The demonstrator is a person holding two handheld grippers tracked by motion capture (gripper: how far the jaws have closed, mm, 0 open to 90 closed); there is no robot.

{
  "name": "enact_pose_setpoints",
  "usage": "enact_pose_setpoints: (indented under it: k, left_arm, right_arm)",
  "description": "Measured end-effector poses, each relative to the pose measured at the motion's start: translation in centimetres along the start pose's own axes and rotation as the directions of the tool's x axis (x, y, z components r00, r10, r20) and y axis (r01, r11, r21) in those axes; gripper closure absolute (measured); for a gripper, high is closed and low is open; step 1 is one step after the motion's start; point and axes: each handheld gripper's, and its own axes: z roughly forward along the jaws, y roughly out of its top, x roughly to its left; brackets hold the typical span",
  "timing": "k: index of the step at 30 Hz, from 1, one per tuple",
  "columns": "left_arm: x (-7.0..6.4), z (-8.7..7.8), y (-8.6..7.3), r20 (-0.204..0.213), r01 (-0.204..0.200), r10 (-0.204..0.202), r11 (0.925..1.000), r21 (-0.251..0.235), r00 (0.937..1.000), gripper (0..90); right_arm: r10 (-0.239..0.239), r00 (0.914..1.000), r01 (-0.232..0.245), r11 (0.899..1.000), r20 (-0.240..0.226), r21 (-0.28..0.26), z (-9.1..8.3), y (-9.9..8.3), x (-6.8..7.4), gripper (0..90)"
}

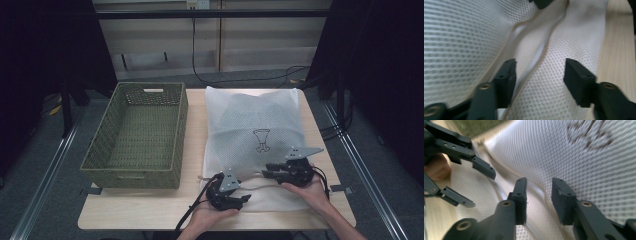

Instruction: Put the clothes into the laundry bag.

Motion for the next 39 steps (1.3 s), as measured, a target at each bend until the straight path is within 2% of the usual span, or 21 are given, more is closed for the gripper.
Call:
enact_pose_setpoints:
  k: [2,4,6,8,10,13,15,19,20,22,25,26,27,29,30,32,34,36,37,38,39]
  left_arm:
    - [0.2,-0.8,-0.1,-0.011,0.028,-0.029,0.999,-0.034,0.9995,37.0]
    - [0.5,-1.6,-0.1,-0.031,0.021,-0.023,0.9986,-0.049,0.9992,31.6]
    - [0.7,-2.6,-0.2,-0.062,0.026,-0.031,0.9969,-0.075,0.9976,27.9]
    - [1.0,-3.7,-0.3,-0.084,0.029,-0.037,0.9953,-0.092,0.9958,24.9]
    - [1.2,-4.7,-0.4,-0.088,0.032,-0.041,0.9936,-0.108,0.9953,22.1]
    - [1.3,-6.4,-0.5,-0.121,0.024,-0.041,0.9907,-0.134,0.9918,19.5]
    - [1.5,-7.3,-0.7,-0.133,0.019,-0.038,0.9893,-0.145,0.9904,19.1]
    - [1.9,-9.4,-1.2,-0.166,0.039,-0.071,0.9819,-0.185,0.9836,18.2]
    - [1.9,-9.9,-1.4,-0.181,0.043,-0.078,0.9804,-0.192,0.9804,18.2]
    - [1.8,-10.6,-1.9,-0.202,0.042,-0.086,0.9763,-0.212,0.9757,18.2]
    - [1.6,-11.8,-2.5,-0.233,0.052,-0.102,0.9759,-0.212,0.9671,18.2]
    - [1.7,-12.2,-2.8,-0.232,0.054,-0.108,0.972,-0.229,0.9666,18.2]
    - [1.6,-12.7,-3.0,-0.253,0.061,-0.123,0.9689,-0.24,0.9597,18.2]
    - [1.5,-13.6,-3.4,-0.269,0.076,-0.147,0.9631,-0.258,0.9519,18.2]
    - [1.5,-14.1,-3.6,-0.275,0.068,-0.145,0.96,-0.272,0.9506,18.2]
    - [1.5,-15.2,-4.0,-0.301,0.058,-0.15,0.954,-0.294,0.9417,18.2]
    - [1.5,-16.2,-4.6,-0.32,0.07,-0.176,0.9464,-0.315,0.9309,18.2]
    - [1.6,-17.2,-5.4,-0.33,0.065,-0.18,0.9417,-0.33,0.9267,18.1]
    - [1.6,-17.6,-5.7,-0.346,0.073,-0.193,0.9407,-0.331,0.9181,17.6]
    - [1.7,-18.1,-6.1,-0.354,0.081,-0.203,0.9406,-0.33,0.913,16.4]
    - [1.7,-18.3,-6.3,-0.351,0.084,-0.209,0.9374,-0.338,0.9128,16.1]
  right_arm:
    - [0.008,0.9999,-0.007,0.998,0.011,-0.062,-0.9,0.1,0.1,57.6]
    - [0.018,0.9996,-0.015,0.995,0.02,-0.1,-1.5,0.2,0.2,54.5]
    - [0.027,0.9982,-0.02,0.989,0.052,-0.143,-2.1,0.2,0.5,48.6]
    - [0.034,0.998,-0.025,0.984,0.054,-0.175,-2.7,0.2,0.7,45.7]
    - [0.03,0.9962,-0.013,0.981,0.082,-0.195,-3.1,0.1,1.0,40.4]
    - [0.046,0.9931,-0.021,0.975,0.108,-0.222,-3.8,-0.2,1.3,34.6]
    - [0.072,0.9902,-0.042,0.97,0.119,-0.241,-4.4,-0.5,1.3,32.8]
    - [0.107,0.9824,-0.059,0.956,0.153,-0.288,-5.7,-1.4,1.4,30.6]
    - [0.117,0.9799,-0.065,0.953,0.161,-0.296,-6.1,-1.6,1.4,30.6]
    - [0.107,0.9772,-0.051,0.956,0.183,-0.288,-6.6,-2.0,1.3,29.9]
    - [0.125,0.9695,-0.058,0.953,0.211,-0.297,-7.5,-2.7,1.2,29.2]
    - [0.127,0.9676,-0.057,0.951,0.218,-0.303,-7.8,-3.0,1.3,28.6]
    - [0.135,0.9653,-0.061,0.949,0.223,-0.309,-8.1,-3.3,1.3,27.9]
    - [0.142,0.9609,-0.064,0.949,0.238,-0.308,-8.5,-3.9,1.3,27.9]
    - [0.148,0.959,-0.066,0.946,0.242,-0.316,-8.7,-4.3,1.3,27.9]
    - [0.162,0.9555,-0.075,0.942,0.247,-0.328,-9.0,-4.9,1.2,27.8]
    - [0.161,0.9516,-0.065,0.938,0.262,-0.341,-9.3,-5.1,1.0,27.5]
    - [0.173,0.949,-0.072,0.933,0.264,-0.353,-9.4,-5.1,1.0,27.5]
    - [0.187,0.9469,-0.084,0.928,0.261,-0.362,-9.5,-5.1,0.9,27.5]
    - [0.191,0.9474,-0.087,0.926,0.257,-0.368,-9.5,-5.1,0.9,27.8]
    - [0.194,0.9468,-0.089,0.926,0.257,-0.368,-9.5,-5.1,0.8,28.0]
